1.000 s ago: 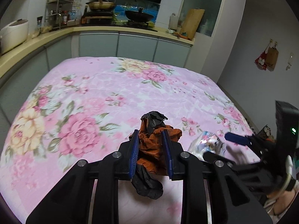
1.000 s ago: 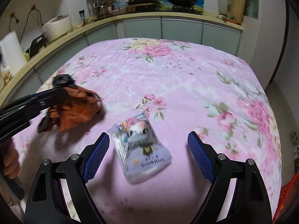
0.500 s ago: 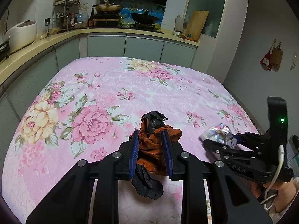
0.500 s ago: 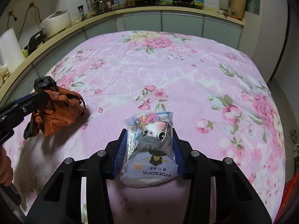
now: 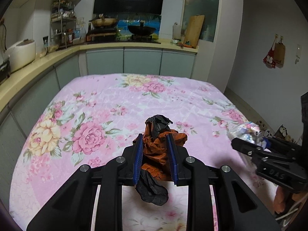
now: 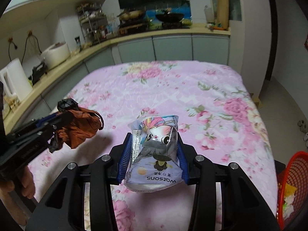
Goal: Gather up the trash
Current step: 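Lift the brown cloth and Watsons bag and carry them over the red wastebasket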
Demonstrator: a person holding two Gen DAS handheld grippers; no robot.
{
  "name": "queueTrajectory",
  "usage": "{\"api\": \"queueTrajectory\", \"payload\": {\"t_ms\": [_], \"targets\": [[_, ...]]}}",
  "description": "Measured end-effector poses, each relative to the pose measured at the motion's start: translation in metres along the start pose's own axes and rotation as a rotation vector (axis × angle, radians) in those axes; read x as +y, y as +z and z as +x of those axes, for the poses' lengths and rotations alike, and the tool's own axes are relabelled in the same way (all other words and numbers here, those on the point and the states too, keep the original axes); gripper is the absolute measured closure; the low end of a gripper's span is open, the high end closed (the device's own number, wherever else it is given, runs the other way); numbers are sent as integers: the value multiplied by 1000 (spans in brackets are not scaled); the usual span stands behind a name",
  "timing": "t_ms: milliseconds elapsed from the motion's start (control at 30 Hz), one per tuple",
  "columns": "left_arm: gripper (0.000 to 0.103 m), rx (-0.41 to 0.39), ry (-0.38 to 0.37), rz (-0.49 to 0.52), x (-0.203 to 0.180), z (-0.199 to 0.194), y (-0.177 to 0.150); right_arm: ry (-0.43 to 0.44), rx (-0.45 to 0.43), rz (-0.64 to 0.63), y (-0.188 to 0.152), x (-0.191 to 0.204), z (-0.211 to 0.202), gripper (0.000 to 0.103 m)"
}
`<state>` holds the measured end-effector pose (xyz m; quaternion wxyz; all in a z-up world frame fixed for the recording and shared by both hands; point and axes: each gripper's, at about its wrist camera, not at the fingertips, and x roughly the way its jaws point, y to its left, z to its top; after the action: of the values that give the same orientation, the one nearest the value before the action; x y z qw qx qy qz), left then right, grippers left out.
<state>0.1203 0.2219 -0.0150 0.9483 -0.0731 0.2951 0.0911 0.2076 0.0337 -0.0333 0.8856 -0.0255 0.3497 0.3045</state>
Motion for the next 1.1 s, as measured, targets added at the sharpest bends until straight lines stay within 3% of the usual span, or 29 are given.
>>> {"api": "queueTrajectory", "payload": {"t_ms": [533,1100], "targets": [[80,-122,-35,75,-53,-45,20,-37,-134,60,-1,-28,-73,61],[80,-187,-105,140,-106,-64,33,-108,-214,109,-4,-57,-120,61]]}}
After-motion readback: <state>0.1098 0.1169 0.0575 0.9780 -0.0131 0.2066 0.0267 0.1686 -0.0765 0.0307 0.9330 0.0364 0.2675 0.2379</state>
